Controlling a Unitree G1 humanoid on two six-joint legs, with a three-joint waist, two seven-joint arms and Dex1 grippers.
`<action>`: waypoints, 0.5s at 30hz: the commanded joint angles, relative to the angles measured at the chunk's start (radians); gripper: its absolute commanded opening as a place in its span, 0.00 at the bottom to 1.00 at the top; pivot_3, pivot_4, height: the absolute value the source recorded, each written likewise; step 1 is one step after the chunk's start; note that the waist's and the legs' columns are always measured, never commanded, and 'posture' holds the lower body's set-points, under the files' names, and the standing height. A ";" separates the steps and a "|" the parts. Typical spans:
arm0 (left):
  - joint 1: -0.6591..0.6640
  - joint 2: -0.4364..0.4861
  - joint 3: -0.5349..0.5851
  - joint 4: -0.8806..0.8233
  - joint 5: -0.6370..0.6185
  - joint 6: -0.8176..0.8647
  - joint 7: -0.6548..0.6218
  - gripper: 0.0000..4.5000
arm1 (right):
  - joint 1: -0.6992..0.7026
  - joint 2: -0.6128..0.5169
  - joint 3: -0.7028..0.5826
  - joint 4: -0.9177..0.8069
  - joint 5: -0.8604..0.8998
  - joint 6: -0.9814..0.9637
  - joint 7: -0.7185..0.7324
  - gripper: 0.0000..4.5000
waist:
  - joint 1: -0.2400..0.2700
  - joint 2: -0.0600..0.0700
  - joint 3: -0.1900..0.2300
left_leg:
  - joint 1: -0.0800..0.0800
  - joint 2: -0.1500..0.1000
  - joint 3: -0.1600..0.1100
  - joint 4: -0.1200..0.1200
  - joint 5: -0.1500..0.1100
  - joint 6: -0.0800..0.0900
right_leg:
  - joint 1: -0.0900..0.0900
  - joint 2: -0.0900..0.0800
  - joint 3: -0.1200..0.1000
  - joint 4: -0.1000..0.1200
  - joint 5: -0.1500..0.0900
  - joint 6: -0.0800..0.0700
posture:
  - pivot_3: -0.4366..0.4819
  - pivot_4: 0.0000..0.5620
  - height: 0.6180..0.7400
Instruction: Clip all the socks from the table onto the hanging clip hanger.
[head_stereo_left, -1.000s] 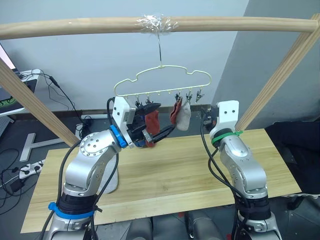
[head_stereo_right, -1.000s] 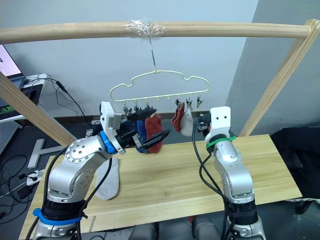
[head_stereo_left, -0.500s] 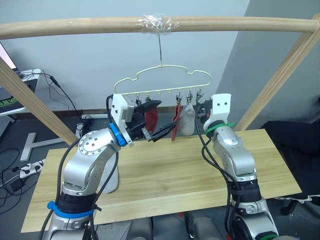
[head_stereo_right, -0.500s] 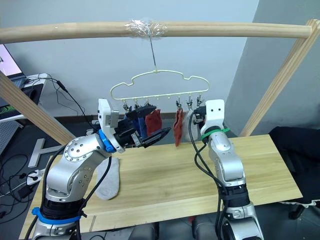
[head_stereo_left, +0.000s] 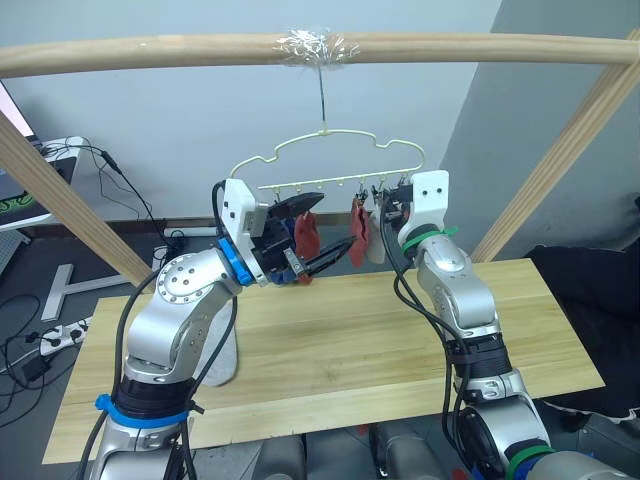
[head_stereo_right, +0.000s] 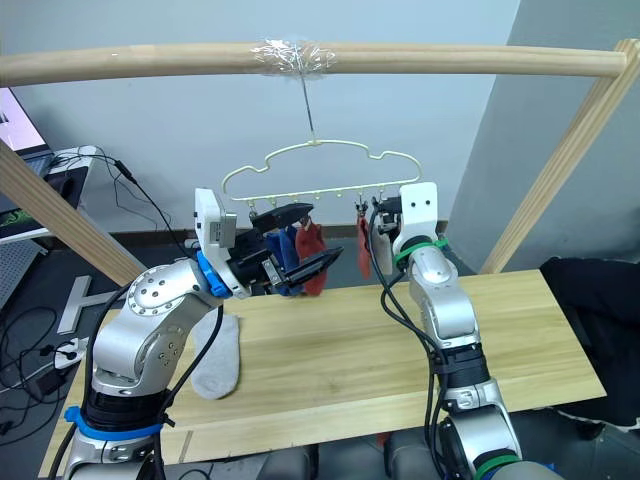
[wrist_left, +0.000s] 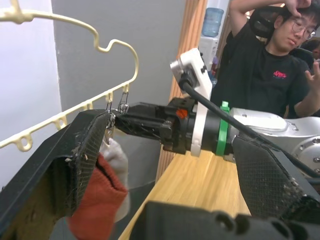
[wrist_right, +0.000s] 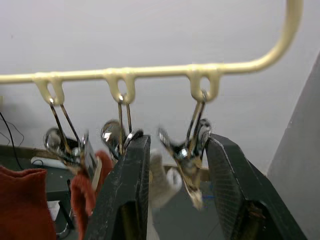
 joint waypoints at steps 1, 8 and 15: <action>-0.032 0.002 0.008 -0.016 -0.007 -0.021 0.000 1.00 | -0.027 -0.001 -0.015 -0.004 0.001 -0.035 0.008 0.38 | 0.003 0.000 0.000 | 0.000 0.000 0.000 0.000 0.000 0.000 | 0.000 0.000 0.000 0.000 0.000 0.000 | 0.77 0.30 1.00; -0.049 -0.011 0.016 -0.013 -0.021 -0.016 0.011 1.00 | -0.036 -0.005 -0.021 0.011 -0.001 -0.051 0.010 0.38 | 0.010 0.000 0.000 | 0.000 0.000 0.000 0.000 0.000 0.000 | 0.000 0.000 0.000 0.000 0.000 0.000 | 0.77 0.31 1.00; -0.059 -0.028 0.015 -0.025 -0.037 -0.004 0.027 1.00 | -0.043 -0.011 -0.021 0.020 -0.005 -0.058 0.013 0.38 | 0.018 0.000 0.000 | 0.000 0.000 0.000 0.000 0.000 0.000 | 0.000 0.000 0.000 0.000 0.000 0.000 | 0.77 0.31 1.00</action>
